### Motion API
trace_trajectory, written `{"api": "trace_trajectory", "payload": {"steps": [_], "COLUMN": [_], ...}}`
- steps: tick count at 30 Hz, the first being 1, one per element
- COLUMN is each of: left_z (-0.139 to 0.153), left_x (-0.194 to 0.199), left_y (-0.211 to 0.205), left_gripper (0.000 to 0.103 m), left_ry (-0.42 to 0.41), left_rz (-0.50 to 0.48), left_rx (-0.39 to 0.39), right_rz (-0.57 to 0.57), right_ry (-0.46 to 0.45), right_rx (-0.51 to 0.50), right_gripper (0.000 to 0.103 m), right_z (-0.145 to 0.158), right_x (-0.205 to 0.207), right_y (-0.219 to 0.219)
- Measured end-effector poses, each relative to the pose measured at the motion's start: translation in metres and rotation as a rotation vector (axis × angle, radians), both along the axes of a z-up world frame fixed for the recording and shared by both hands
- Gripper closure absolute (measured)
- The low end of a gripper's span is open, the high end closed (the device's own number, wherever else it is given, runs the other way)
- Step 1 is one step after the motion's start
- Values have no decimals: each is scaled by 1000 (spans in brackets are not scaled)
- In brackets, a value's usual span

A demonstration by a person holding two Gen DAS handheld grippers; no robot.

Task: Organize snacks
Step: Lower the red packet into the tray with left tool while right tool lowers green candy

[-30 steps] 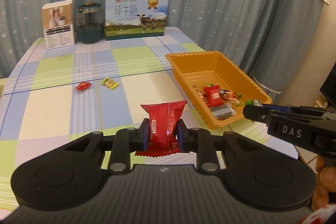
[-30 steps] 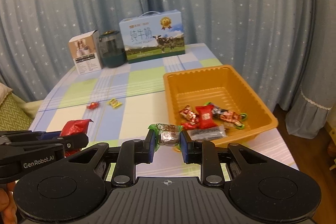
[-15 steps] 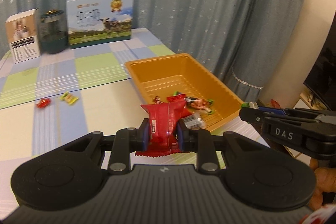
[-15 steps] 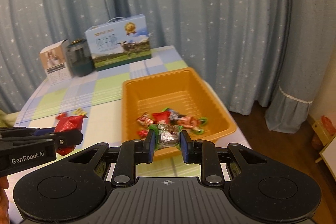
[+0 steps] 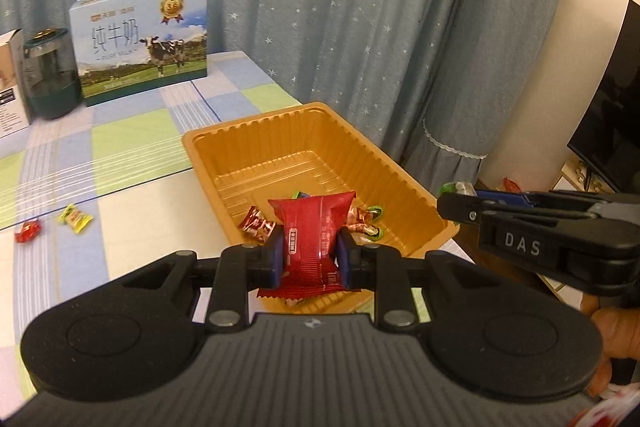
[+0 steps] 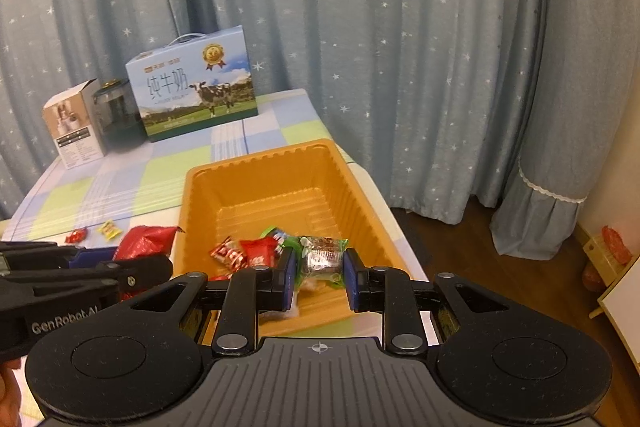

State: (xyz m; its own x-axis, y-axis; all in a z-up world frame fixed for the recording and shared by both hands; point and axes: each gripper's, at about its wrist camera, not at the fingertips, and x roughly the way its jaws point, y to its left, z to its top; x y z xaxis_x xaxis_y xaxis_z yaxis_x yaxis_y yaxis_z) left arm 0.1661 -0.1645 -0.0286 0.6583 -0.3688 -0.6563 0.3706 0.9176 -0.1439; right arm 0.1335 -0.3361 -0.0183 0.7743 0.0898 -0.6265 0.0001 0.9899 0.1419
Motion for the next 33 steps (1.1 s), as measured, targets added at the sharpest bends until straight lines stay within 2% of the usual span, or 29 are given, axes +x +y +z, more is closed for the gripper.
{"api": "trace_trajectory", "payload": {"steps": [14, 15, 16, 17, 22, 33], "left_z": [-29, -32, -34, -36, -35, -30], "left_x": [37, 40, 42, 43, 41, 23], "left_y": [-20, -20, -21, -20, -6, 27], "left_gripper": [79, 75, 66, 64, 63, 63], "left_ry": [21, 19, 17, 13, 11, 24], "left_rz": [-33, -34, -36, -37, -14, 53], "left_rx": [11, 13, 24, 35, 44, 13], "right_rz": [-32, -32, -31, -29, -23, -3], "right_ry": [13, 14, 15, 17, 21, 14], "right_rx": [14, 13, 11, 12, 17, 37], "right_gripper": [78, 78, 78, 78, 78, 78], "right_z": [-14, -14, -15, -15, -18, -15], "right_x": [32, 32, 33, 33, 35, 39], "right_y": [-11, -12, -11, -10, -9, -1]}}
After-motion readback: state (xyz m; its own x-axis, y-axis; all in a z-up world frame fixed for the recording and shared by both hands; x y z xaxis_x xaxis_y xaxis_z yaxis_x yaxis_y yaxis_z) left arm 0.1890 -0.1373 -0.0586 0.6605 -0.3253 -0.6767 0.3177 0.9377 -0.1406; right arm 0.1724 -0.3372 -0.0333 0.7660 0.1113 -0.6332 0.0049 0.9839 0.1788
